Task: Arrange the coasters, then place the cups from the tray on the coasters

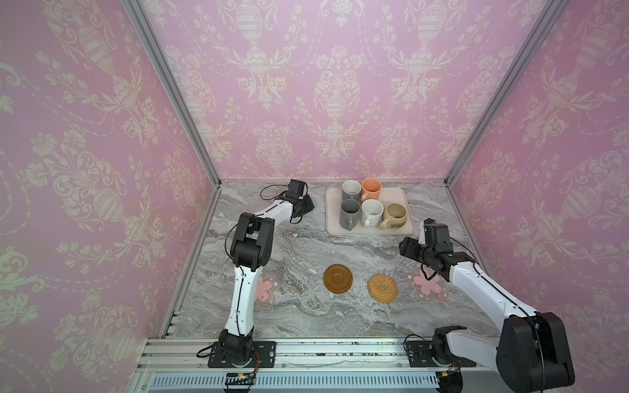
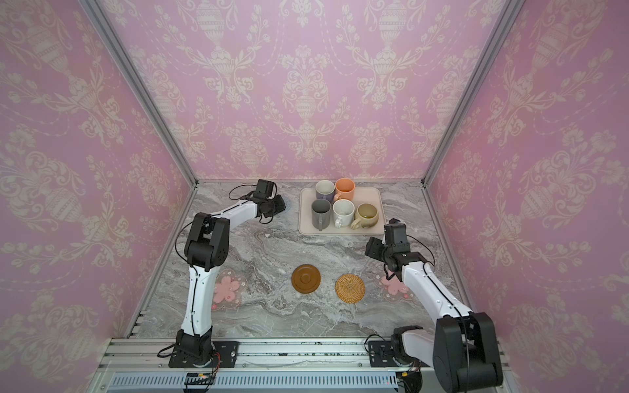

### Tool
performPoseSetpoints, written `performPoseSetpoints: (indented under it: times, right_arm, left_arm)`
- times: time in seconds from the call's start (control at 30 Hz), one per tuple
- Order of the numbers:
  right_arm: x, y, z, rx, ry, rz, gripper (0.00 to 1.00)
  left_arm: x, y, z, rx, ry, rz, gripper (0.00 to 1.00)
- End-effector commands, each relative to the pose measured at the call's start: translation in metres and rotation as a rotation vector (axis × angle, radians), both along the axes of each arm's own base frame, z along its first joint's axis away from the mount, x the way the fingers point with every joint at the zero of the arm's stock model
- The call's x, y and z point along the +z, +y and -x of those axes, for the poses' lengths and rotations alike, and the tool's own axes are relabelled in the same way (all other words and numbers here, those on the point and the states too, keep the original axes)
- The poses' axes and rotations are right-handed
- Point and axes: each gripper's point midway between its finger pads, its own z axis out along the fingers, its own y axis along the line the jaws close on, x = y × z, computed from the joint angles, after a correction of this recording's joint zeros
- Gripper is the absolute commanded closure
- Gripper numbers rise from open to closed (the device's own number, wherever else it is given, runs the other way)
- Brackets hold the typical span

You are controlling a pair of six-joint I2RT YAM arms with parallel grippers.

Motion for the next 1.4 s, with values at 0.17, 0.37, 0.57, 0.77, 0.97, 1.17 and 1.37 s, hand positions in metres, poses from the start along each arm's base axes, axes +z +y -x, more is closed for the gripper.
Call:
performPoseSetpoints:
  times: [0.17,0.37,0.57,0.77,0.97,1.17,1.37]
  right_arm:
    - [0.013,0.008,-0.006,0.009,-0.035,-0.029,0.27]
    - [0.015,0.015,-0.007,0.021,-0.029,-0.048,0.27]
    - [0.021,0.021,-0.007,0.027,-0.041,-0.05,0.28]
    - [0.026,0.028,-0.005,0.047,-0.048,-0.051,0.29]
    - [0.028,0.029,0.0,0.054,-0.05,-0.05,0.3]
    - [0.026,0.028,0.007,0.057,-0.053,-0.04,0.36]
    - [0.027,0.028,0.013,0.068,-0.043,-0.034,0.39]
  left_arm:
    - [0.092,-0.006,0.03,-0.121,-0.11,0.006,0.68]
    - [0.112,-0.01,0.074,-0.231,-0.076,-0.04,0.69]
    - [0.107,-0.02,0.132,-0.339,-0.017,-0.157,0.78]
    - [0.1,-0.03,0.184,-0.399,-0.011,-0.226,0.88]
    - [0.077,-0.035,0.227,-0.385,0.076,-0.18,0.99]
    - [0.071,-0.022,0.239,-0.317,0.063,-0.211,1.0]
    - [0.073,-0.044,0.253,-0.428,0.123,-0.153,1.0]
